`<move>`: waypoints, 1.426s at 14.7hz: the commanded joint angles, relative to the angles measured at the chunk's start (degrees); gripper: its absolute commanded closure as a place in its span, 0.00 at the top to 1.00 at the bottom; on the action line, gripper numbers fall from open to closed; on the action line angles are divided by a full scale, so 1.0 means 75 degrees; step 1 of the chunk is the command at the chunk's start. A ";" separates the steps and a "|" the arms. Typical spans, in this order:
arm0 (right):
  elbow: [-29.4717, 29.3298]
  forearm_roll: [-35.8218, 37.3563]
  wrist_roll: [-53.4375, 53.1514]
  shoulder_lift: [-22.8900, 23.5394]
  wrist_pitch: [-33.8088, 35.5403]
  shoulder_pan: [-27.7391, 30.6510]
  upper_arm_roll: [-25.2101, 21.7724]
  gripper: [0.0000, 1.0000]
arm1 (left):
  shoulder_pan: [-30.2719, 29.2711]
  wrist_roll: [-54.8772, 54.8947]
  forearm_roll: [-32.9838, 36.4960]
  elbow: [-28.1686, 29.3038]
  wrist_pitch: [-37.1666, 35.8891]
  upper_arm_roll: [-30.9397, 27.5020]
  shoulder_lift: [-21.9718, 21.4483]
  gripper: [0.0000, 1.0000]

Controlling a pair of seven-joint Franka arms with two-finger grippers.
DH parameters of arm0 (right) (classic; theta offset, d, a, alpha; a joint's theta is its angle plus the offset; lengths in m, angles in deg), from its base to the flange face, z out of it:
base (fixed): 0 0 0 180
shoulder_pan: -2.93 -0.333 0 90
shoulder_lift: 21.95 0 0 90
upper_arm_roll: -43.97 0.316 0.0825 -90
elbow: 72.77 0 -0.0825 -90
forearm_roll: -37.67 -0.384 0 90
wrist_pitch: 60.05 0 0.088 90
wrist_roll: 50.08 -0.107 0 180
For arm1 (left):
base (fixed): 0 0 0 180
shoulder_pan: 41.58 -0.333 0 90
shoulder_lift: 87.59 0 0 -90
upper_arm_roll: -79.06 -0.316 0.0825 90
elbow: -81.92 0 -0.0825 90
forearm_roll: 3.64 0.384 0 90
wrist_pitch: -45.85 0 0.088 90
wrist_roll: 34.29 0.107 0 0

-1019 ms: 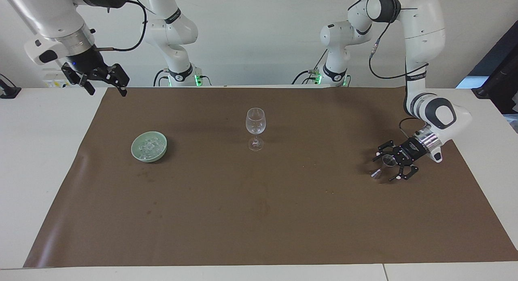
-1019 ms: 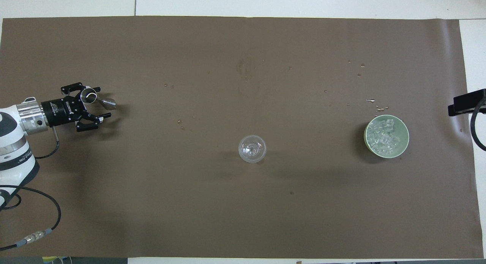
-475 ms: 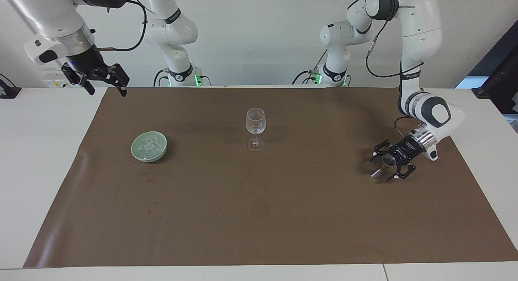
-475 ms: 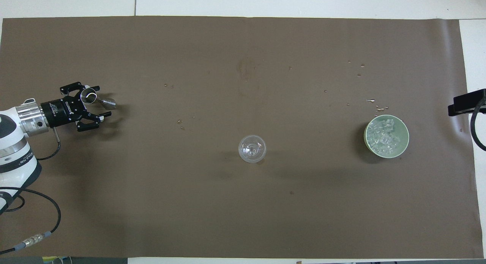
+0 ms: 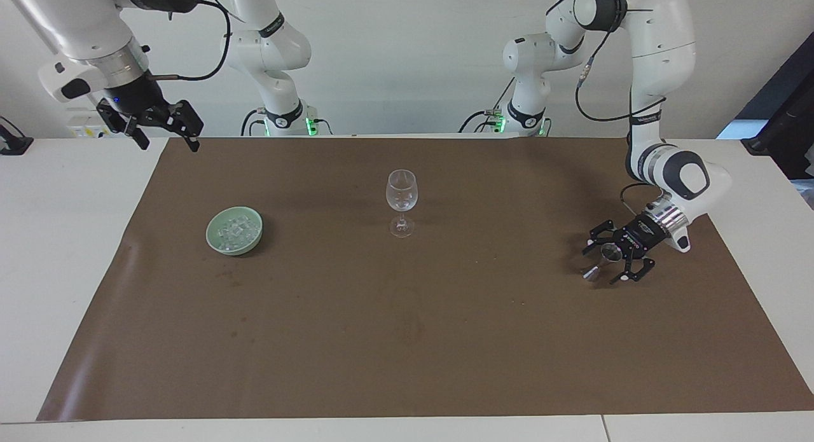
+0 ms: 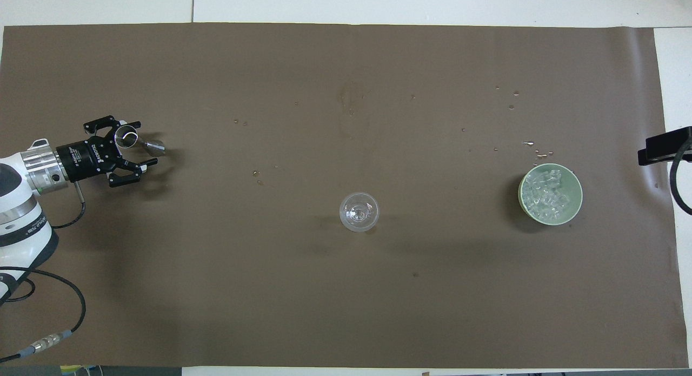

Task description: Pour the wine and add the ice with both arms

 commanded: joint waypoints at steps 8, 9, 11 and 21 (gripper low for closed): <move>0.0156 -0.0102 -0.0099 -0.0119 -0.0064 0.0082 0.0041 1.00 | -0.0125 -0.0229 -0.0237 0.0305 -0.0535 -0.0052 -0.0423 0.00; 0.0156 -0.0102 -0.0099 -0.0119 -0.0064 0.0082 0.0041 1.00 | -0.0125 -0.0405 -0.0237 0.0305 -0.0723 -0.0064 -0.0563 0.00; 0.0156 -0.0102 -0.0110 -0.0119 -0.0075 0.0036 0.0053 1.00 | -0.0032 -0.0617 -0.0237 0.0351 -0.0807 -0.0076 -0.0949 0.00; 0.1661 -0.0710 0.0088 -0.0633 -0.1453 -0.0152 0.0100 1.00 | 0.2438 -0.1905 0.0686 0.1289 -0.0550 -0.0064 -0.3188 0.00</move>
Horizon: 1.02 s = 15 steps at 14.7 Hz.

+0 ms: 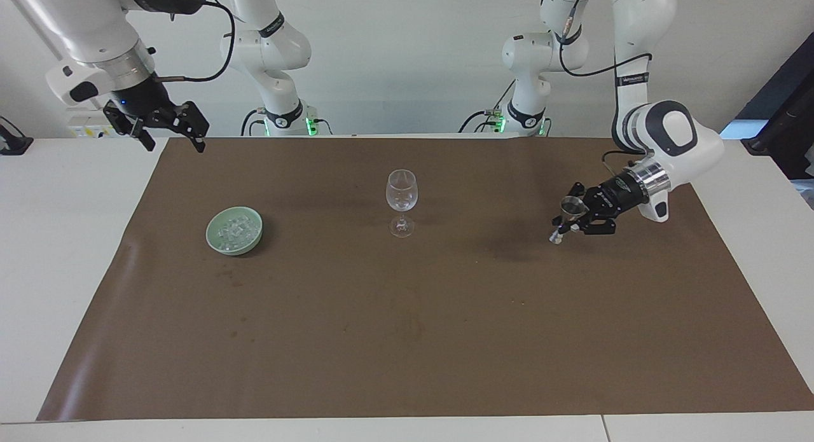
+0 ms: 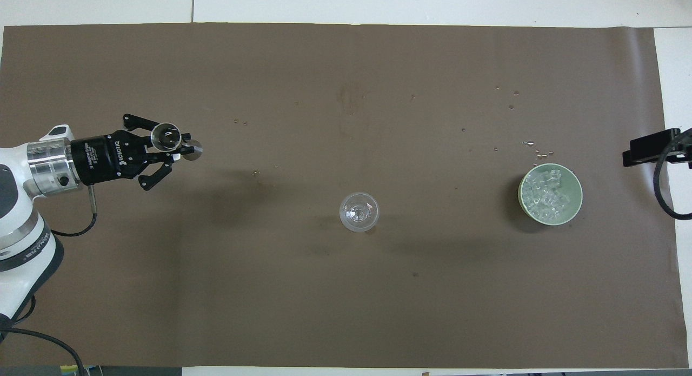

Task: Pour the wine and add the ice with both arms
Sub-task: 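Carry the cup to the glass while the right gripper reaches the bowl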

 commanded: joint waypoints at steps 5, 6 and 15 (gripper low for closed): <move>0.3172 -0.0358 0.1141 -0.0581 -0.3025 0.0072 0.0015 1.00 | 0.2173 -0.1856 0.1649 0.0081 0.0938 -0.0050 -0.0828 0.00; 0.3441 -0.0369 0.1340 -0.0429 -0.3387 0.0119 0.0003 1.00 | 0.2443 -0.2090 0.1872 -0.0035 0.0985 -0.0038 -0.0817 0.00; 0.4616 -0.0358 0.1647 0.0392 -0.5275 0.0306 0.0003 1.00 | 0.3476 -0.5065 0.4988 -0.1242 0.1091 0.0559 -0.0500 0.00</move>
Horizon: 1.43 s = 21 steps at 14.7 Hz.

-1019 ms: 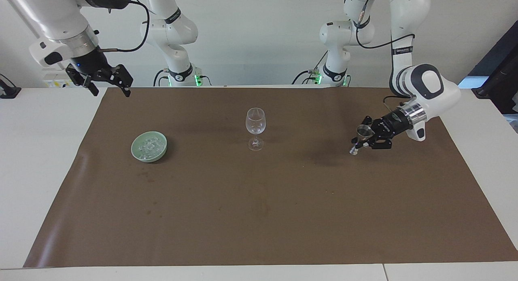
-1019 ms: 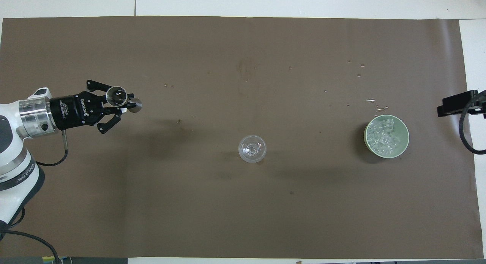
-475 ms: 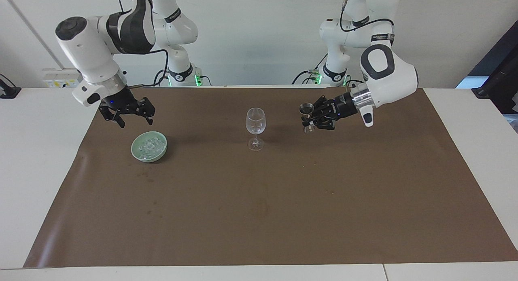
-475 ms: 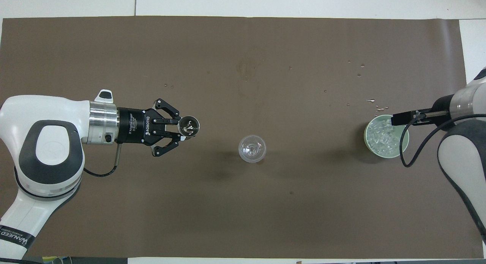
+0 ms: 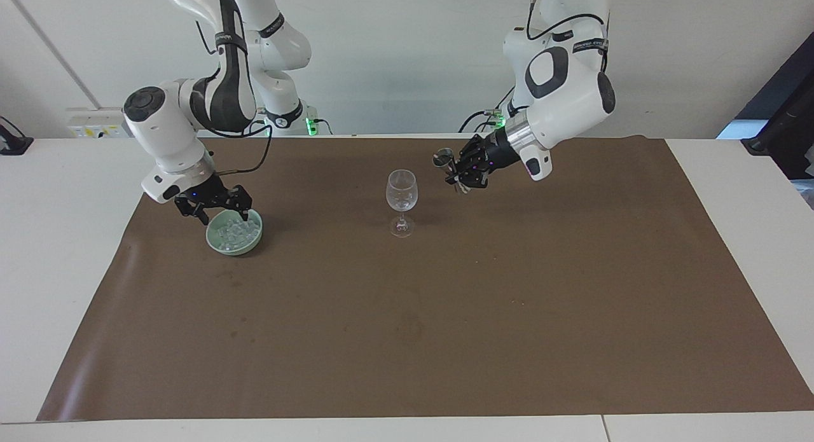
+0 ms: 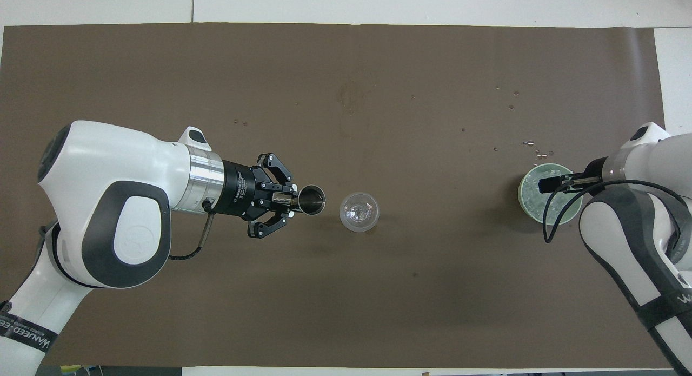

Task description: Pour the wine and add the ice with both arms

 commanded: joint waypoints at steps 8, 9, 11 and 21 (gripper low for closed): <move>0.0437 -0.0128 0.0249 0.0445 -0.0738 0.0143 0.0034 0.81 | 0.0591 -0.2406 0.2875 -0.0630 0.0603 0.0566 0.0383 0.00; 0.0438 -0.0128 0.0249 0.0445 -0.0703 0.0143 0.0034 0.81 | 0.0732 -0.2570 0.3110 -0.0642 0.0686 0.0566 0.0394 0.00; 0.0438 -0.0128 0.0261 0.0445 -0.0644 0.0143 0.0034 0.81 | 0.0849 -0.2840 0.3648 -0.0689 0.0699 0.0590 0.0394 0.00; 0.0625 -0.0128 0.0226 0.0363 -0.0503 0.0236 0.0034 0.61 | 0.1424 -0.3403 0.5829 -0.1075 0.0570 0.0625 0.0500 0.00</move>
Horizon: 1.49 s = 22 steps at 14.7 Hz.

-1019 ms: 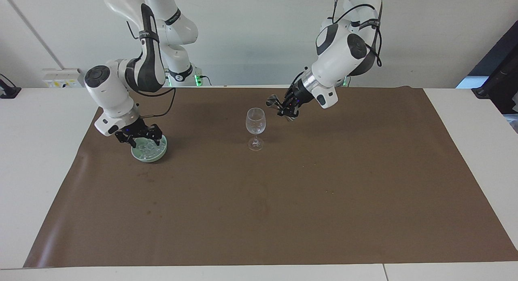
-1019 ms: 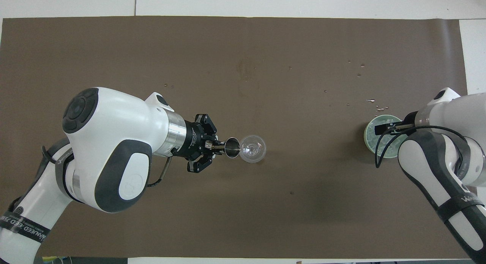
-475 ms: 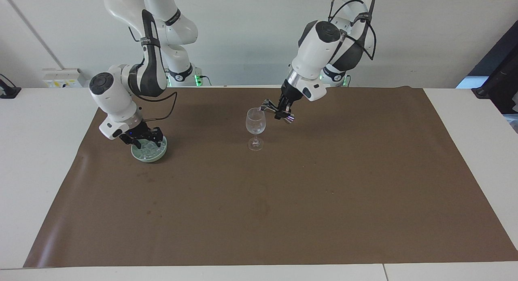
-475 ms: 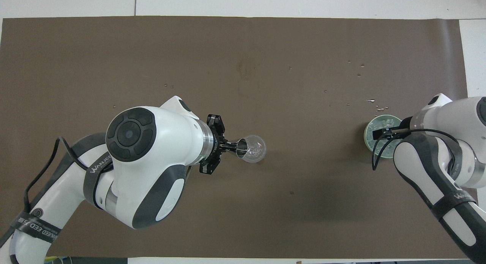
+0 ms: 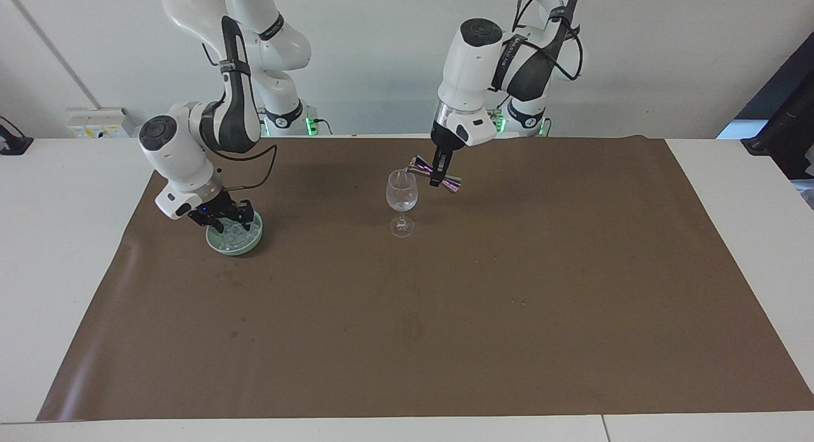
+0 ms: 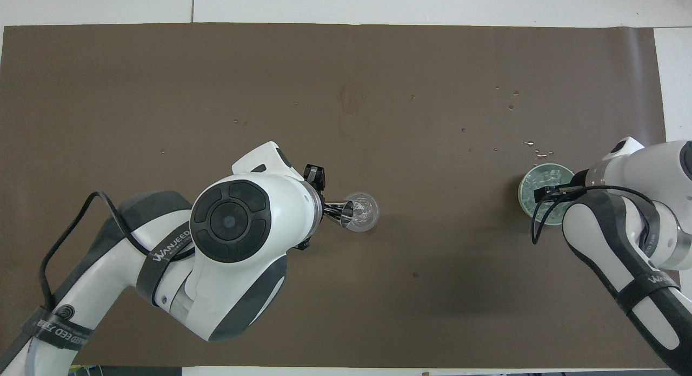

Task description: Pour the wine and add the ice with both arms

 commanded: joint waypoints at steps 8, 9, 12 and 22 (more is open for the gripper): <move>0.0170 -0.0128 0.0211 -0.0131 0.0005 0.0109 0.0069 0.47 | 0.0299 -0.0813 0.2029 -0.0431 -0.0054 0.0208 0.0231 0.00; 0.0170 -0.0128 0.0211 -0.0131 0.0005 0.0097 0.0069 0.44 | 0.0346 -0.0824 0.2088 -0.0396 -0.0065 0.0209 0.0219 0.00; 0.0170 -0.0128 0.0211 -0.0131 0.0005 0.0097 0.0069 0.32 | 0.0569 -0.1197 0.2602 -0.0349 -0.0066 0.0221 0.0172 0.00; 0.0170 -0.0128 0.0187 -0.0131 -0.0054 0.0097 0.0058 0.39 | 0.0804 -0.1504 0.3577 -0.0337 -0.0183 0.0232 0.0195 0.00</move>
